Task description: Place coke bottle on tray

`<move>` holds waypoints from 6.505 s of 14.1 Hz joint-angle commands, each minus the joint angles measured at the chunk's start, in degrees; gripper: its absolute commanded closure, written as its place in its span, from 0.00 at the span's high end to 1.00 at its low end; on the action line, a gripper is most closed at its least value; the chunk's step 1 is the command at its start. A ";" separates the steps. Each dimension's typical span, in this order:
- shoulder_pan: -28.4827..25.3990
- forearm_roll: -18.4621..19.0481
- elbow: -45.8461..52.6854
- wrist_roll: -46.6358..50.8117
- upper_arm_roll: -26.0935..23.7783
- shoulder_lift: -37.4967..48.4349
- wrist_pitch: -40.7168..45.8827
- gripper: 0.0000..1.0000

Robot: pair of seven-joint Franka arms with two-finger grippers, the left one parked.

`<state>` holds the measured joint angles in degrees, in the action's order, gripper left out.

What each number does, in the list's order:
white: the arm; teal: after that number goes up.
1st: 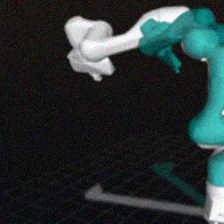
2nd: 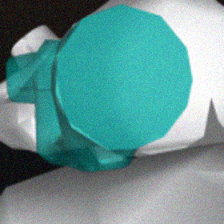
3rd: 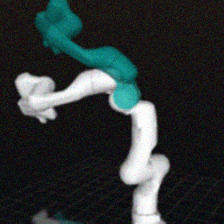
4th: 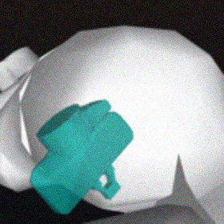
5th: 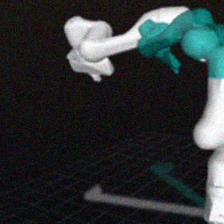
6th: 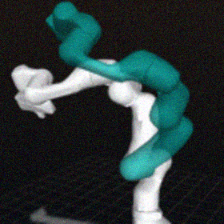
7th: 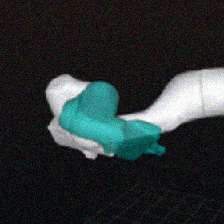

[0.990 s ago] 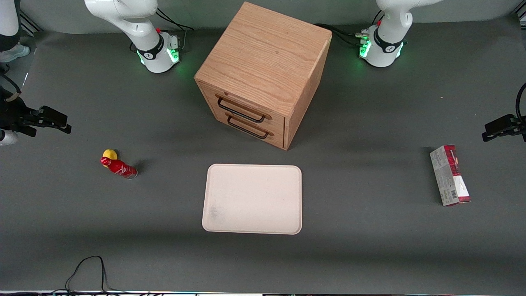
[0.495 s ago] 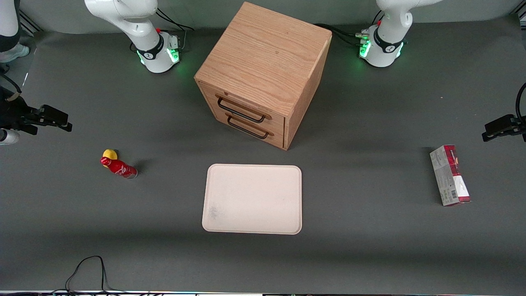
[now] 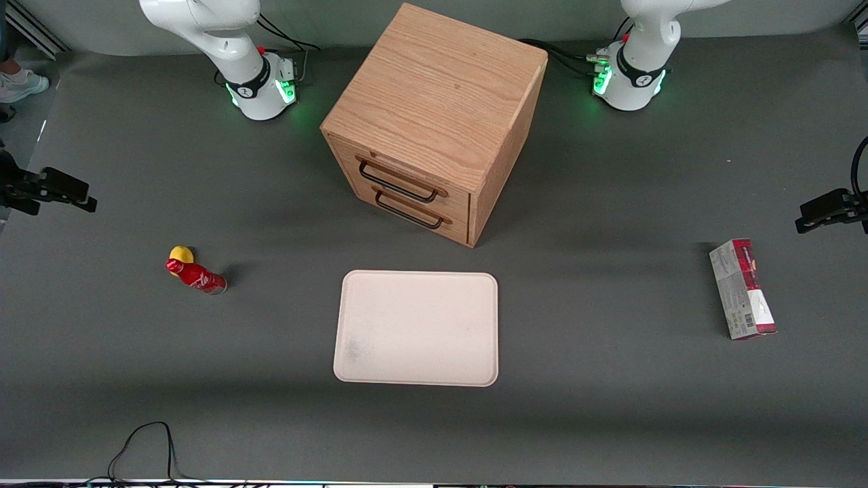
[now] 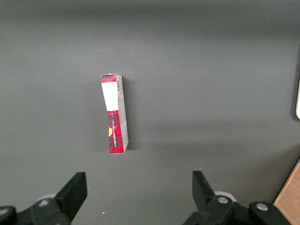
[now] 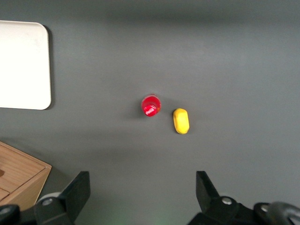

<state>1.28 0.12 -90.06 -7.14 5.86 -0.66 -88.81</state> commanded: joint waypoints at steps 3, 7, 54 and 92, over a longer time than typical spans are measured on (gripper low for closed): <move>-0.93 0.59 -8.71 -3.31 2.75 7.24 -1.63 1.00; -0.93 0.67 -15.41 -5.59 2.84 11.38 -6.90 1.00; -3.74 0.41 -30.88 -6.48 2.31 -11.47 -42.85 0.53; -10.92 2.06 38.12 7.65 -14.47 -28.95 6.29 0.00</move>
<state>-5.67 0.14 -57.52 -3.87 -7.97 -26.14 -82.29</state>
